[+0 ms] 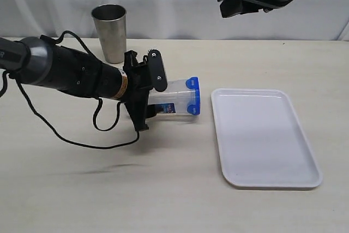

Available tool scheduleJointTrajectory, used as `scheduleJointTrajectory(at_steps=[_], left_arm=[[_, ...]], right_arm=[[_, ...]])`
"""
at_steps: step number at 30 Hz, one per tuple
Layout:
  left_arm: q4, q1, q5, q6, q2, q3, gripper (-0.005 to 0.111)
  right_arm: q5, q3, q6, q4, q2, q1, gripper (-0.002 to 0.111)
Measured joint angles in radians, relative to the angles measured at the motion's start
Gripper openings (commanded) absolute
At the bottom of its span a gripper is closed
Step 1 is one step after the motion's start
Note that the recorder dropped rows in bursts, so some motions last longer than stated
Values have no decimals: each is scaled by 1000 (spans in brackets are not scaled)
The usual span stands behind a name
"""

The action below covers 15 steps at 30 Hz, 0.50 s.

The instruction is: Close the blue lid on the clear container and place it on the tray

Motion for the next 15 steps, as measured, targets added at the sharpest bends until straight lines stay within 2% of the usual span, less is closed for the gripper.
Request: scheduleJointTrajectory(at_steps=[7, 13, 15], left_arm=[[1, -8, 46, -9, 0, -2, 70], [4, -8, 93, -9, 5, -2, 99], [4, -8, 109, -9, 6, -2, 103]], right_arm=[[-11, 2, -39, 38, 0, 0, 36], [-11, 2, -51, 39, 0, 0, 36], [-11, 2, -53, 43, 0, 0, 36]])
